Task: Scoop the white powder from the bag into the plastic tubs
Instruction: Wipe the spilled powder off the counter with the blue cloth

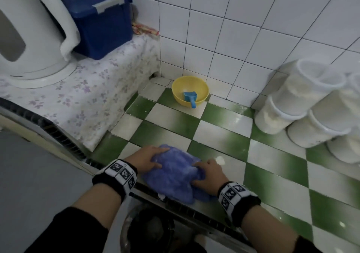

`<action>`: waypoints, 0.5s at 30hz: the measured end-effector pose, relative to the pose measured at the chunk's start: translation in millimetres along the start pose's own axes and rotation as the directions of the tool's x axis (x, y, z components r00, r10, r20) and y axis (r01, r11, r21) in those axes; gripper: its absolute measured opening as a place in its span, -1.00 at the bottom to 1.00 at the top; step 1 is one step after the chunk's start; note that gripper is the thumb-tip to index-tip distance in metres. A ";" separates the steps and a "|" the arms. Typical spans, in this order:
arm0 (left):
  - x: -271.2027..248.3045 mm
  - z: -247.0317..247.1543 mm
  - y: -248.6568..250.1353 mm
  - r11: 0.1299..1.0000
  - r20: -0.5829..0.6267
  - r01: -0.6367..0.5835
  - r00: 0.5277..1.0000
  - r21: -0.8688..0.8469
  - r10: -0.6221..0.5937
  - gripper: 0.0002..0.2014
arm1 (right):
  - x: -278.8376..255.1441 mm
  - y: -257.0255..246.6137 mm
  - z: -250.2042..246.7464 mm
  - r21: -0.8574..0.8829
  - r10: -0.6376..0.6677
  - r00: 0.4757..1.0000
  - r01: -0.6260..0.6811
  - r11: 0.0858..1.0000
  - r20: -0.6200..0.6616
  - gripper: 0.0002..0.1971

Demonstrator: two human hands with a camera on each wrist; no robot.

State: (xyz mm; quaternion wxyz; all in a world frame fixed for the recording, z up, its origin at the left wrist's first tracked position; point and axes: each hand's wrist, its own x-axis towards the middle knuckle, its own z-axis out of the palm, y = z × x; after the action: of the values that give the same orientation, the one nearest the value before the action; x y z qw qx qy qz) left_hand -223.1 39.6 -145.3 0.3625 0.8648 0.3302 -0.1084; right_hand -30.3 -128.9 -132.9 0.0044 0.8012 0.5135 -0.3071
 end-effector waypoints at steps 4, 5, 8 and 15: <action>-5.9 -7.4 10.2 0.999 -0.054 0.040 0.998 -0.026 -0.042 -0.63 | -2.6 -6.9 -15.0 0.079 -0.100 0.993 0.105 0.991 -0.063 -0.68; -8.5 -12.8 12.4 0.998 -0.061 0.058 0.996 -0.031 -0.060 -0.62 | -4.4 -4.9 -21.7 0.187 -0.103 0.988 0.124 0.974 -0.118 -0.73; -16.7 -32.7 15.7 0.987 -0.075 0.089 0.992 -0.130 -0.100 -0.34 | -8.8 4.5 -44.8 0.556 -0.080 0.971 0.194 0.808 -0.224 -0.90; -23.7 -16.4 21.9 0.896 -0.174 0.238 0.931 -0.376 -0.321 -0.21 | -1.4 25.6 -25.7 0.389 0.318 0.898 -0.188 0.902 -0.303 -0.60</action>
State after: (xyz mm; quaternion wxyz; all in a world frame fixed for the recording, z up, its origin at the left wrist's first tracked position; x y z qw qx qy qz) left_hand -227.7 28.1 -111.4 0.4493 0.7366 0.5055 0.0020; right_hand 3.0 -133.9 -119.3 -0.1913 0.8923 0.3322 -0.2383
